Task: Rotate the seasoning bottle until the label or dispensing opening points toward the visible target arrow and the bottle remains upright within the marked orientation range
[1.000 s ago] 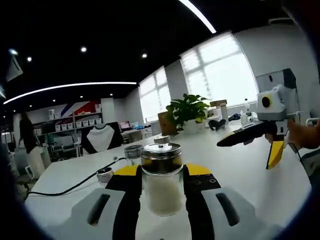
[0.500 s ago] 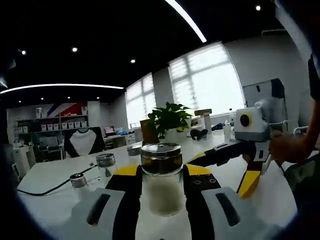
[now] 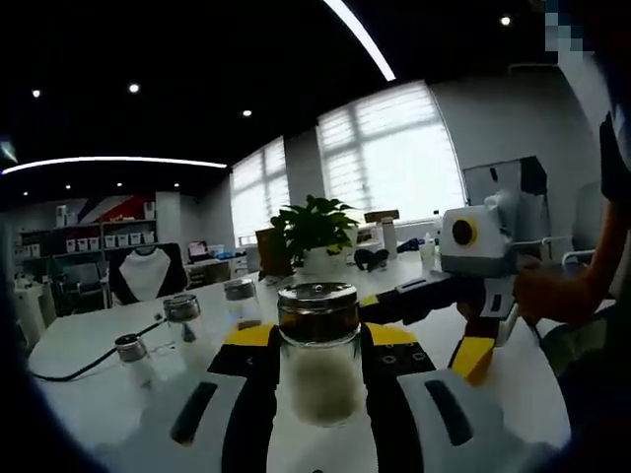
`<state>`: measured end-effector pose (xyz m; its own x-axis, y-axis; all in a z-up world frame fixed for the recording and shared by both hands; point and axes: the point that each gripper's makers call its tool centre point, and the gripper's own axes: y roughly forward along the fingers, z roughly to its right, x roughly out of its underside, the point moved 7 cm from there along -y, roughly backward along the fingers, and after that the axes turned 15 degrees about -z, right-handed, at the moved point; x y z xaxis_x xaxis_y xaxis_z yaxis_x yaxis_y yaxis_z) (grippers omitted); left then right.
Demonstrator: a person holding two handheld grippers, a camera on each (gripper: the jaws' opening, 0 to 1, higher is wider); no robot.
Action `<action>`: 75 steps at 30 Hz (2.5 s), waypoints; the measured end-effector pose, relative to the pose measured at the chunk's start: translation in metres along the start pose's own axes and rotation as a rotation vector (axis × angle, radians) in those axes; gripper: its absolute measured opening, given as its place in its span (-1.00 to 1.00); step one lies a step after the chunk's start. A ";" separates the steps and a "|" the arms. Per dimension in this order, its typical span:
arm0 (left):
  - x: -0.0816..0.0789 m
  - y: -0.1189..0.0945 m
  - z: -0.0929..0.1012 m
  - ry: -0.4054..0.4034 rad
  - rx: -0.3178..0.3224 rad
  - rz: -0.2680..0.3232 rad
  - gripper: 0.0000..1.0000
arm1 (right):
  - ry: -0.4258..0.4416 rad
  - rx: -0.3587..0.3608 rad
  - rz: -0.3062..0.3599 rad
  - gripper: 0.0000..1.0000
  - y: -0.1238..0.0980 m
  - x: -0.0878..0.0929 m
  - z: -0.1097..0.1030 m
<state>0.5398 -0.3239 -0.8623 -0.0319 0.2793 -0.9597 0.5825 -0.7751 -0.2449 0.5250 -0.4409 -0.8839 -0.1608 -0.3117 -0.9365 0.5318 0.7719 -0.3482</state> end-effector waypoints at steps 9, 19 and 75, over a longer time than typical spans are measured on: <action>-0.004 0.004 0.014 -0.004 0.053 0.021 -0.32 | -0.005 -0.001 -0.001 0.51 -0.001 0.001 0.000; -0.008 0.001 0.018 -0.001 0.099 0.027 -0.32 | -0.042 -0.027 0.014 0.33 0.000 0.000 -0.006; -0.011 0.007 0.024 -0.153 0.296 0.069 -0.31 | 0.034 0.090 0.116 -0.35 0.010 -0.002 -0.008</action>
<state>0.5250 -0.3460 -0.8572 -0.1349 0.1496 -0.9795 0.3269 -0.9265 -0.1865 0.5237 -0.4282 -0.8858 -0.1213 -0.2030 -0.9716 0.6209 0.7482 -0.2339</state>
